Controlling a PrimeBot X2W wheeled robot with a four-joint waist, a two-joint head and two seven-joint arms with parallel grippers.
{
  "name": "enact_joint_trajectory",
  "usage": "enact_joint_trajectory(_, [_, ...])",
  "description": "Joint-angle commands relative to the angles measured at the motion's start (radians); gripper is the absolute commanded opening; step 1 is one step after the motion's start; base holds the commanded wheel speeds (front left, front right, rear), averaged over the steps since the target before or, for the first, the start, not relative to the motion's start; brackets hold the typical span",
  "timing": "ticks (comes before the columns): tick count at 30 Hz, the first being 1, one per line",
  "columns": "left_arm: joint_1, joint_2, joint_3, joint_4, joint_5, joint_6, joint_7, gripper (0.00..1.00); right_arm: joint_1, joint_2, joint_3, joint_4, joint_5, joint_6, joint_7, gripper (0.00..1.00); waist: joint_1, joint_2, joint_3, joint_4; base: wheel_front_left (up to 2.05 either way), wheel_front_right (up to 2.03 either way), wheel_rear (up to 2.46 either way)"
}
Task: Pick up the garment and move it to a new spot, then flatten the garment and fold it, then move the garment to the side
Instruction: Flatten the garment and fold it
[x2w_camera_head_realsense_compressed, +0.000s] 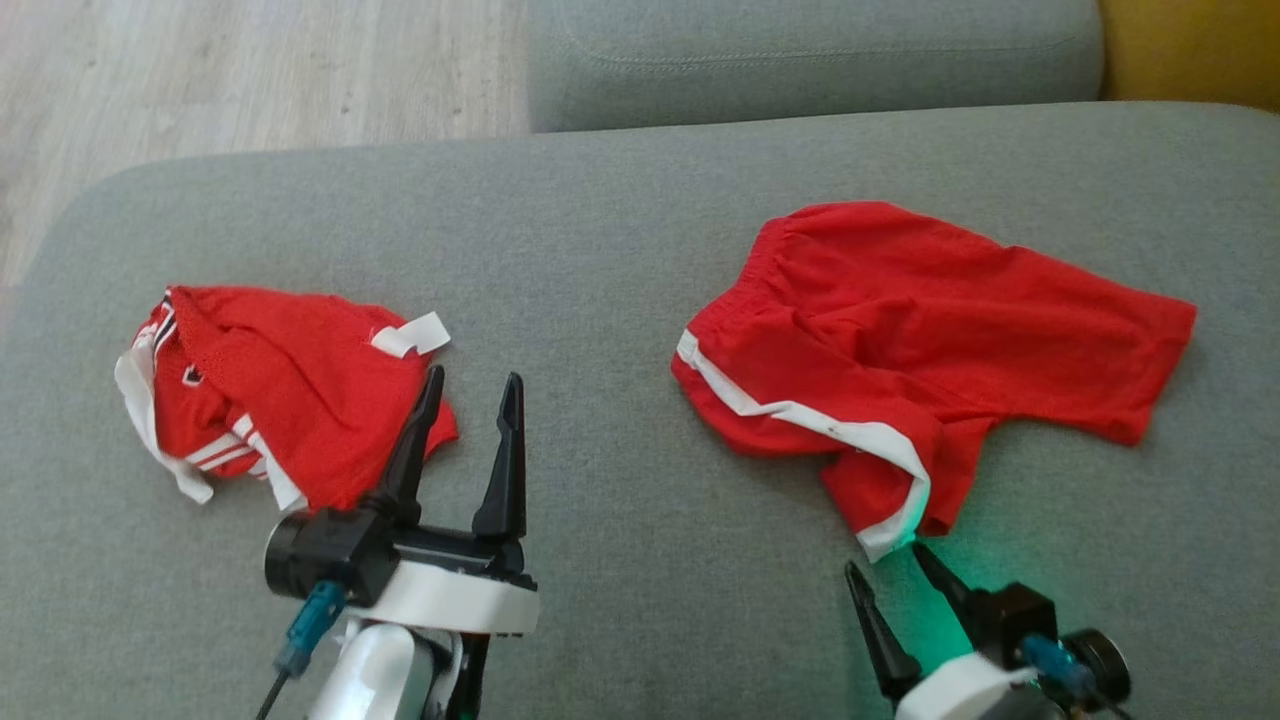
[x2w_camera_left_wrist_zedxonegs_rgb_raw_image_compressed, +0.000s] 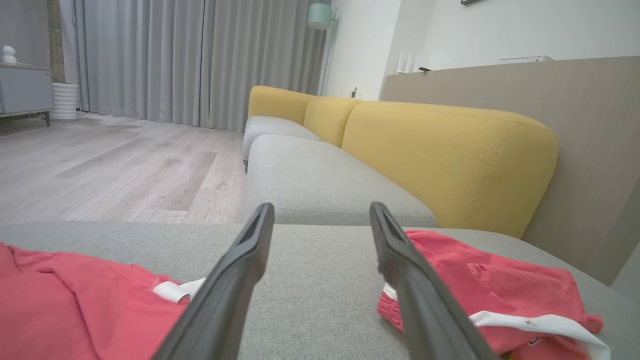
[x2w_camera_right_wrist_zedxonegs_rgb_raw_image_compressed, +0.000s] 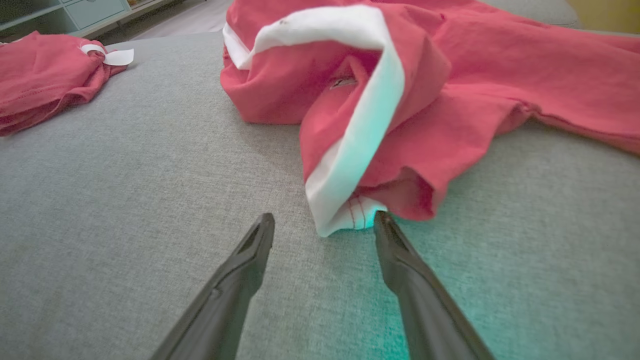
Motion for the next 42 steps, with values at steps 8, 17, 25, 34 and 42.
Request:
enact_joint_trajectory(8, [-0.044, 0.000, 0.030, -0.035, 0.009, -0.001, -0.008, 1.00, -0.138, -0.005, 0.038, 0.068, -0.021, -0.001, -0.020, 1.00, 0.0000, 0.0000, 0.035, 0.022, 0.00, 0.00, 0.00])
enact_joint_trajectory(17, [-0.054, 0.000, 0.038, -0.033, 0.008, 0.002, -0.008, 1.00, -0.192, -0.006, -0.057, 0.141, -0.098, -0.001, -0.007, 0.00, 0.0000, 0.0000, 0.042, 0.020, 0.00, 0.00, 0.00])
enact_joint_trajectory(25, [-0.044, 0.000, 0.038, -0.044, -0.009, 0.011, -0.008, 1.00, -0.194, -0.075, -0.298, 0.018, -0.258, -0.001, 0.051, 0.00, 0.0000, 0.0000, 0.024, -0.004, 0.00, 0.00, 0.00])
enact_joint_trajectory(34, [-0.050, 0.000, 0.024, -0.053, -0.020, 0.021, -0.008, 1.00, -0.190, -0.120, -0.451, -0.121, -0.405, -0.001, 0.136, 0.00, 0.0000, 0.0000, 0.028, -0.009, 0.00, 0.00, 0.00])
enact_joint_trajectory(42, [-0.052, 0.000, 0.027, -0.055, -0.023, 0.022, -0.008, 1.00, -0.155, -0.056, -0.576, -0.173, -0.404, -0.001, 0.187, 1.00, 0.0000, 0.0000, 0.034, -0.013, 0.00, 0.00, 0.00])
